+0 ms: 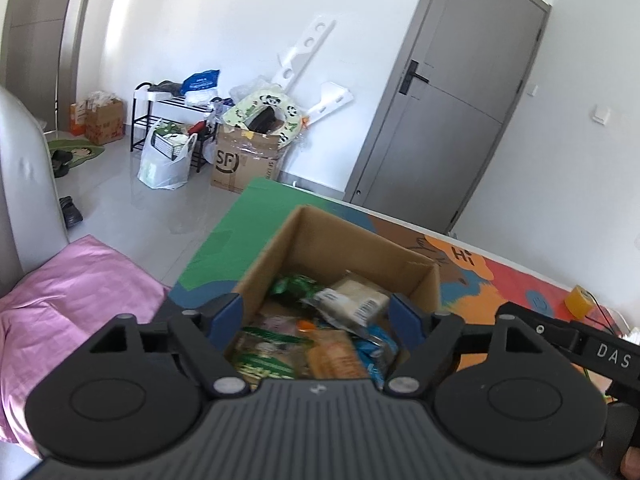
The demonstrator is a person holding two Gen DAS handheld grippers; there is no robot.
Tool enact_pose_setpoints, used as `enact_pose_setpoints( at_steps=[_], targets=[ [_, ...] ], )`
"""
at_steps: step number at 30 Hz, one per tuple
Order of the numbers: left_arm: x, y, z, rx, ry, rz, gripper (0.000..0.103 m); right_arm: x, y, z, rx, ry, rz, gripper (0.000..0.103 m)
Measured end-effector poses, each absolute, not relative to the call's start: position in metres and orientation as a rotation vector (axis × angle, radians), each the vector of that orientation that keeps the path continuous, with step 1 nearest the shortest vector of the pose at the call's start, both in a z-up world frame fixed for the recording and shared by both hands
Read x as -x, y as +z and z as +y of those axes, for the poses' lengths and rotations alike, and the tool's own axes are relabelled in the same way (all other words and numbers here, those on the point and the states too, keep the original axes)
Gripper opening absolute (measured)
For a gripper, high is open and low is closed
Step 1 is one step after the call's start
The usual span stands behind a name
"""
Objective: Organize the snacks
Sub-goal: 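Open both tools to drop the packs into the box, then move both open tools back over the red bar and orange pack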
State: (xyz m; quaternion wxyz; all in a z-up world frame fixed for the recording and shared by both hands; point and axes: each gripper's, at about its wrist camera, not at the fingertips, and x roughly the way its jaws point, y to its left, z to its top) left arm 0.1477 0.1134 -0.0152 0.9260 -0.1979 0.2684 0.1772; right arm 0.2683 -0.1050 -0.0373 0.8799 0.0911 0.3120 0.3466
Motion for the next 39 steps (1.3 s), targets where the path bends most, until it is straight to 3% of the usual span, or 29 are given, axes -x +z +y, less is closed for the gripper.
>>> enact_pose_setpoints(
  at_steps=[10, 39],
  targets=[
    [-0.171, -0.013, 0.074, 0.37, 0.314, 0.565, 0.085, -0.277, -0.045, -0.158, -0.21, 0.613, 0.652, 0.073],
    [-0.275, -0.038, -0.051, 0.337, 0.136, 0.627, 0.086, -0.318, -0.072, -0.286, -0.31, 0.405, 0.661, 0.073]
  ],
)
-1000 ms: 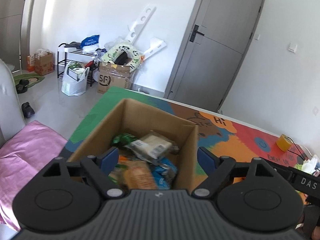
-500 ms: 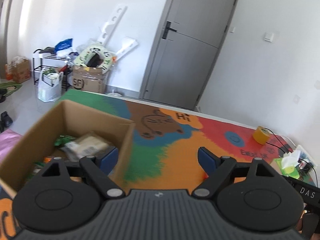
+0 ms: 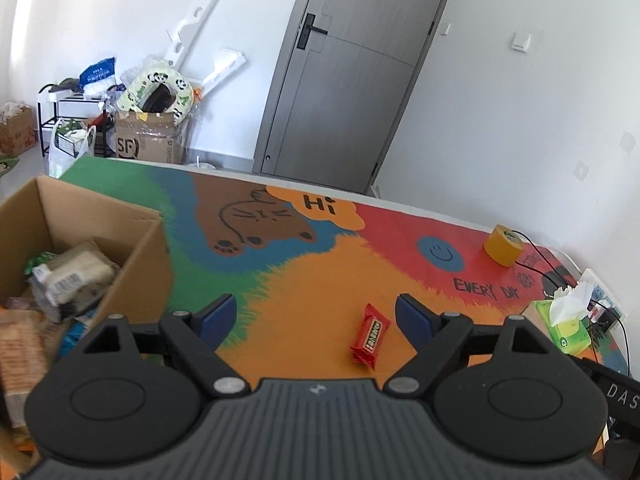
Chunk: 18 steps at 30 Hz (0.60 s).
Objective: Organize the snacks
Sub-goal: 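Move both open tools back over the red bar and orange pack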
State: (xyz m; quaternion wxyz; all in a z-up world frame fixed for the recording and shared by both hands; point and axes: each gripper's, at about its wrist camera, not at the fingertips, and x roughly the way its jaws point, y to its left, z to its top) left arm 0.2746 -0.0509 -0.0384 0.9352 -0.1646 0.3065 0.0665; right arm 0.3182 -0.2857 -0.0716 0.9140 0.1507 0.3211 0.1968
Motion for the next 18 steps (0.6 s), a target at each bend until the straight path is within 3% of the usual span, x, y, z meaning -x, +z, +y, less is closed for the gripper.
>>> enact_pose_setpoints(
  at_steps=[11, 18],
  targets=[
    [-0.309, -0.06, -0.066, 0.35, 0.124, 0.694, 0.082, -0.347, -0.082, -0.289, -0.314, 0.385, 0.687, 0.073],
    [-0.333, -0.082, -0.078, 0.346, 0.098, 0.74, 0.069, -0.366, -0.097, -0.291, -0.329, 0.357, 0.718, 0.073]
  ],
)
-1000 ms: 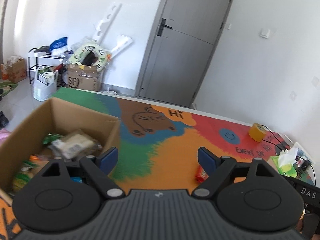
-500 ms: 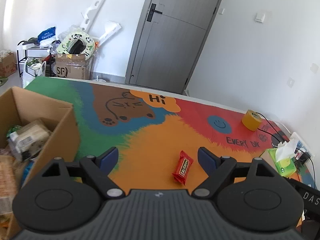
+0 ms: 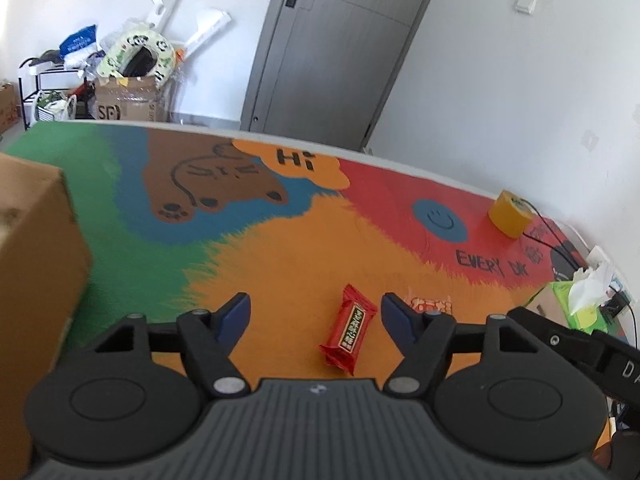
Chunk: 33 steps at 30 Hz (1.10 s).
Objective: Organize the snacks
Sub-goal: 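Move both open tools back over the red bar and orange pack, then grasp the red bar with the left tool while the right tool grasps the orange pack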
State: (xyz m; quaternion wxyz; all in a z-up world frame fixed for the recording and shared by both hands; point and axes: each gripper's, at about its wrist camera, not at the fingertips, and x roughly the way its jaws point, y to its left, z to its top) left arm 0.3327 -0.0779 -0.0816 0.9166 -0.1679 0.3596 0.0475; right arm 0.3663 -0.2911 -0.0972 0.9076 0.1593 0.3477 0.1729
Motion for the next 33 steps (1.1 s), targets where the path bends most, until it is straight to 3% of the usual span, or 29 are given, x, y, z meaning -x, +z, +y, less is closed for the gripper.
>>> enact_pose_setpoints(
  at_steps=[14, 16, 18, 19, 29, 33],
  targets=[
    [-0.366, -0.12, -0.106, 0.246, 0.105, 0.791, 0.053, -0.395, -0.129, -0.295, -0.349, 0.339, 0.782, 0.073],
    [-0.366, -0.121, -0.11, 0.205, 0.114, 0.787, 0.044, -0.399, -0.132, -0.293, -0.35, 0.347, 0.788, 0.073],
    [-0.367, -0.122, -0.109, 0.185, 0.129, 0.784, 0.024, -0.402, -0.134, -0.29, -0.344, 0.356, 0.791, 0.073],
    [-0.366, -0.122, -0.105, 0.187, 0.131, 0.783, 0.022, -0.404, -0.135, -0.287, -0.34, 0.359, 0.793, 0.073],
    [-0.364, -0.118, -0.077, 0.255, 0.14, 0.781, 0.02, -0.42, -0.144, -0.261, -0.289, 0.37, 0.809, 0.074],
    [-0.362, -0.116, -0.066, 0.27, 0.153, 0.771, 0.02, -0.424, -0.148, -0.251, -0.248, 0.357, 0.806, 0.08]
  ],
)
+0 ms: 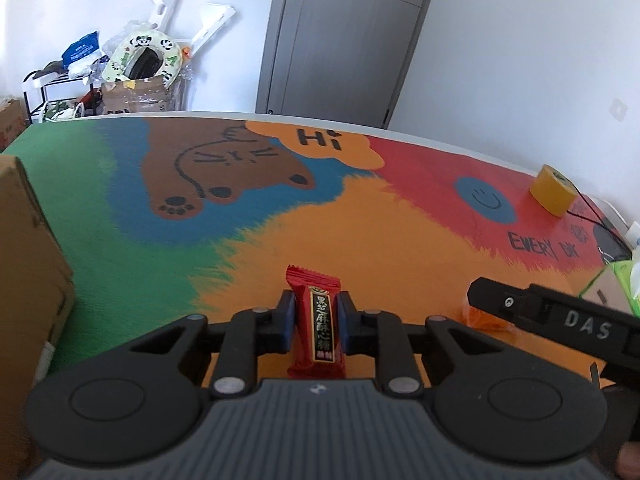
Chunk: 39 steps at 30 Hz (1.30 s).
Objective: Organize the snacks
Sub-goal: 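Grasp the red bar with the left tool while the right tool grasps the orange pack, then carry the red bar and orange pack over the cardboard box with both tools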
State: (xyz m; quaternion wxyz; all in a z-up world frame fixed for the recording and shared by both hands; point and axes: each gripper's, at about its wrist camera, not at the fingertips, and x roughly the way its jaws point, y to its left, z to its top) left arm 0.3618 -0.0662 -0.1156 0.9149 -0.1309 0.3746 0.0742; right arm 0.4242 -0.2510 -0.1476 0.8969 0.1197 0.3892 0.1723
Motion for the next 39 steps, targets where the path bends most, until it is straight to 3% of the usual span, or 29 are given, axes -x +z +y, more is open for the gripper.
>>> enact_pose_setpoints(
  at_steps=[4, 7, 9, 10, 11, 14, 39],
  targets=[
    [-0.359, -0.116, -0.055, 0.288, 0.163, 0.766, 0.02, -0.426, -0.149, -0.239, -0.194, 0.346, 0.797, 0.092],
    [-0.356, -0.115, -0.049, 0.298, 0.172, 0.765, 0.02, -0.427, -0.152, -0.231, -0.153, 0.333, 0.794, 0.092],
    [-0.353, -0.114, -0.047, 0.296, 0.176, 0.762, 0.02, -0.429, -0.154, -0.228, -0.131, 0.319, 0.796, 0.085],
    [-0.351, -0.112, -0.046, 0.298, 0.176, 0.761, 0.02, -0.429, -0.154, -0.227, -0.122, 0.314, 0.794, 0.075],
    [-0.349, -0.111, -0.046, 0.3, 0.176, 0.758, 0.02, -0.428, -0.153, -0.227, -0.109, 0.308, 0.787, 0.056],
    [-0.341, -0.105, -0.045, 0.302, 0.178, 0.746, 0.02, -0.423, -0.149, -0.233, -0.143, 0.334, 0.802, 0.05],
    [-0.261, -0.051, -0.04, 0.294, 0.164, 0.632, 0.02, -0.332, -0.091, -0.249, -0.235, 0.403, 0.675, 0.049]
  ],
)
